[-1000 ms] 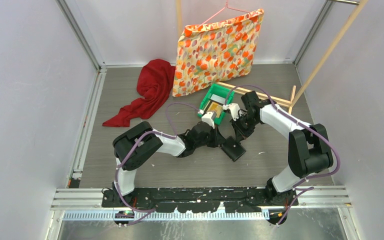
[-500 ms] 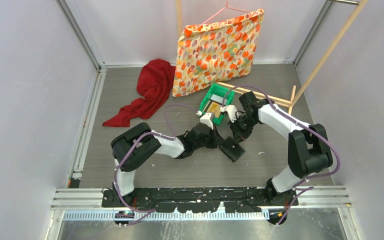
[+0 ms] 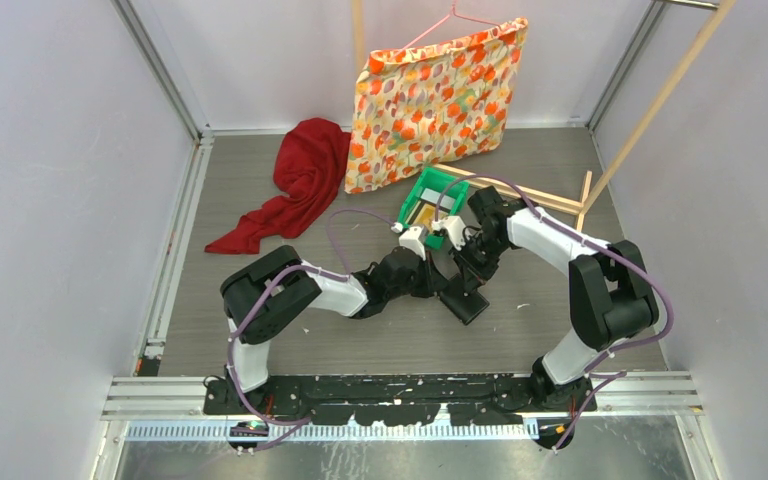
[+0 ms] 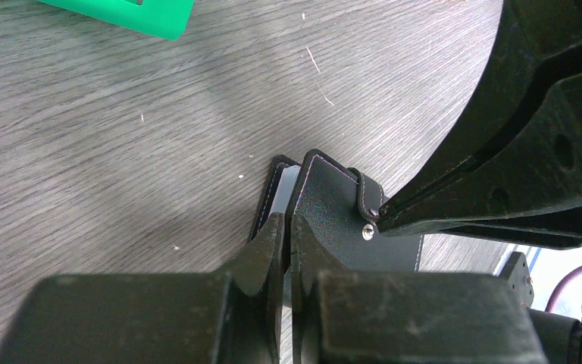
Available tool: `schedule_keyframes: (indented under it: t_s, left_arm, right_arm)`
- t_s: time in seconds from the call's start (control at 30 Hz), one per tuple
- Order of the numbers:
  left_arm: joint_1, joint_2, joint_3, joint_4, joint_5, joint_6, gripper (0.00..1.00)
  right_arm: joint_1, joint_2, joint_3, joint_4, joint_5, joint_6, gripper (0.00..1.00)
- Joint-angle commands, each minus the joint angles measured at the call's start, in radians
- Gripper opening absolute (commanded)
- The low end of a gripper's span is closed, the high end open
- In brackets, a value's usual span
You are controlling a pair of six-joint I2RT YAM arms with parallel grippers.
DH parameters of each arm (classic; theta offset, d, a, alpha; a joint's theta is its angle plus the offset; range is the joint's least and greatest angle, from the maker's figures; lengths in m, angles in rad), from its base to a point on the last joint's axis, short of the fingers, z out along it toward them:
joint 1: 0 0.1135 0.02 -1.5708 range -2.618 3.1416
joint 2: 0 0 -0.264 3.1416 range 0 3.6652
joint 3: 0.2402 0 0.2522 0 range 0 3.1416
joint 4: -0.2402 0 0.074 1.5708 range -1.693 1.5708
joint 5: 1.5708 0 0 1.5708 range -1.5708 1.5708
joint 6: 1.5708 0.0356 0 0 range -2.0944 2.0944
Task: Put the credit cards into the card holder
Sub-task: Close the card holder at the center of the board.
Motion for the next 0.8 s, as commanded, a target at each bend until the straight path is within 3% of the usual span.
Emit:
schedule_keyframes:
  t_s: [0.0,0.77]
  left_arm:
    - [-0.003,-0.004,-0.027,-0.084,-0.038,0.02,0.0]
    - [-0.003,-0.001,-0.033,-0.067,-0.033,0.022,0.0]
  right_arm:
    - [0.02,0.01,0.032,-0.042,-0.032,-0.013,0.01]
    - [0.059,0.015,0.026,-0.069,-0.024,-0.036,0.01]
